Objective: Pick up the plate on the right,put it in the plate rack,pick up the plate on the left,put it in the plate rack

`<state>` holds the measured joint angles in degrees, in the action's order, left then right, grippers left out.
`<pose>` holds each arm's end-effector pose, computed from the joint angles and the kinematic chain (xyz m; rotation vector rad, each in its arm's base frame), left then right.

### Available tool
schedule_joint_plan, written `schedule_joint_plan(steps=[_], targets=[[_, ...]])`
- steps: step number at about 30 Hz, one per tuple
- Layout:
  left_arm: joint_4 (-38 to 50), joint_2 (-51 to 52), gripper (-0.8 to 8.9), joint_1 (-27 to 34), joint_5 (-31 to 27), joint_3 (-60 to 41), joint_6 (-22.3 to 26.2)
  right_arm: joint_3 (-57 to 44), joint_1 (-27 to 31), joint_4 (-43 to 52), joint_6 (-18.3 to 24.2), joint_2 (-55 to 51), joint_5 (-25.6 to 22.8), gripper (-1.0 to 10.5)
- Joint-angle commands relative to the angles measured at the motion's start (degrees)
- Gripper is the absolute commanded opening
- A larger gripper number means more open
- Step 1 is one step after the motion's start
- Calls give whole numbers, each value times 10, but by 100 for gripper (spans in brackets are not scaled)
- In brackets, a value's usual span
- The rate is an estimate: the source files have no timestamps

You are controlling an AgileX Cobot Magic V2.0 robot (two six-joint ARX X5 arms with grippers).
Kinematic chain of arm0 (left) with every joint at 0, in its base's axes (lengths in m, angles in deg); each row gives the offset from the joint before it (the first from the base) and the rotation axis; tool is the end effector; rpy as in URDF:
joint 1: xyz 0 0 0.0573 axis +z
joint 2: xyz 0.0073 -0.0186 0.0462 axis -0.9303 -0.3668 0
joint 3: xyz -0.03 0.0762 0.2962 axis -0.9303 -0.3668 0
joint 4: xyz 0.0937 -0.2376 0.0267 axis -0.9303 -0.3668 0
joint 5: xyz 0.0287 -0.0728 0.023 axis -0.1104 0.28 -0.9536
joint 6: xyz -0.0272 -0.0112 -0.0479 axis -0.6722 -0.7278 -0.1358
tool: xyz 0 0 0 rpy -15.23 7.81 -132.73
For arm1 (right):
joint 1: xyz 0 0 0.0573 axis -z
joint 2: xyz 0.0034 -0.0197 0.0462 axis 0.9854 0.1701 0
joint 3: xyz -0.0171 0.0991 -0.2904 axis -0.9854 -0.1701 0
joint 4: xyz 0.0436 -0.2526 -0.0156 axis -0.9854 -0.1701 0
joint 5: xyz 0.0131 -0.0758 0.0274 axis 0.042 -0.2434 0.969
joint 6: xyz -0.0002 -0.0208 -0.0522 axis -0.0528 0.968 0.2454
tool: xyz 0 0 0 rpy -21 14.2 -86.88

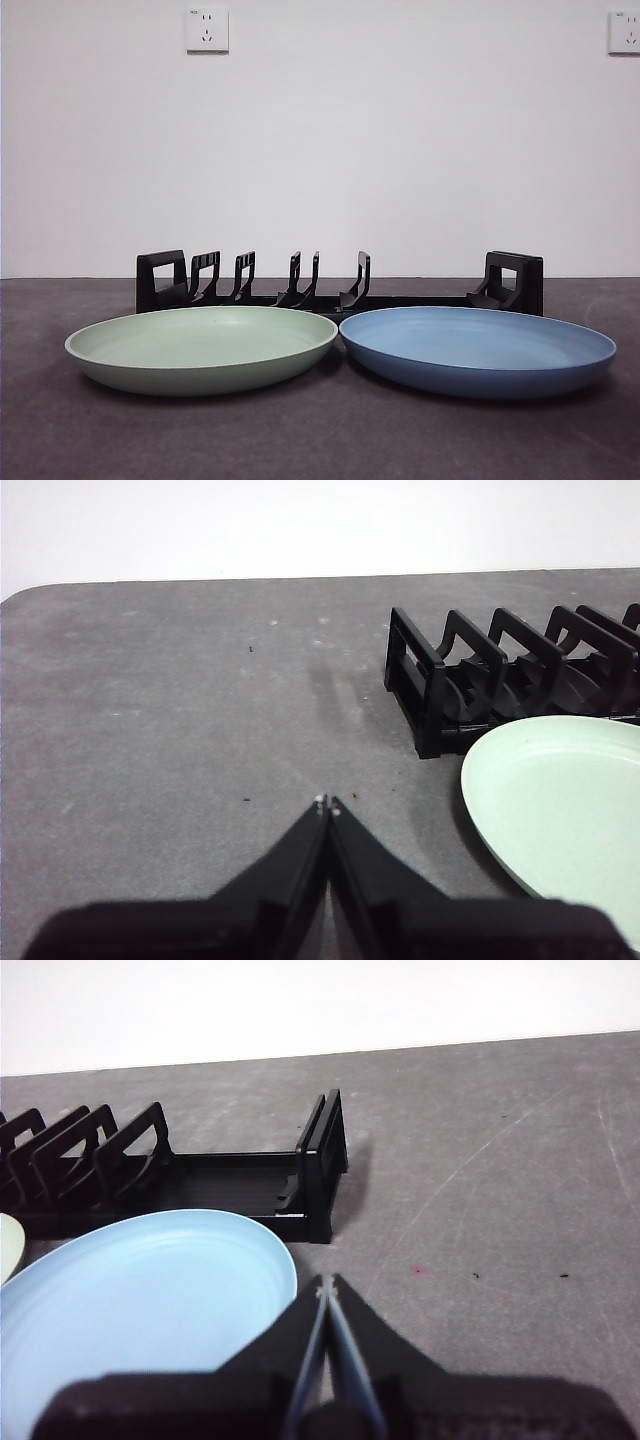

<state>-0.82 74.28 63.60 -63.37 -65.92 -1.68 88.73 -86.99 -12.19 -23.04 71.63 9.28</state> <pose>0.0604 -0.0051 0.1510 -0.0128 0.1749 -0.0797 0.0610 0.0089 0.1515 0.0583 0.1692 0.1617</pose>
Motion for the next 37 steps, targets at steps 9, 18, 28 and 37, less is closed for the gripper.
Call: schedule_joint_plan(steps=[9,18,28,37], targets=[[16,1,-3,1,25,-7,-91,-2,0,5,-201,0,3,0],[16,-12,-6,1,99,46,-156,74,0,-11,-205,41,-2,-12],[12,-134,-6,1,110,168,-149,247,0,-73,-176,247,3,-11],[-39,-298,-5,1,192,278,-83,391,0,-178,-96,450,30,-11]])
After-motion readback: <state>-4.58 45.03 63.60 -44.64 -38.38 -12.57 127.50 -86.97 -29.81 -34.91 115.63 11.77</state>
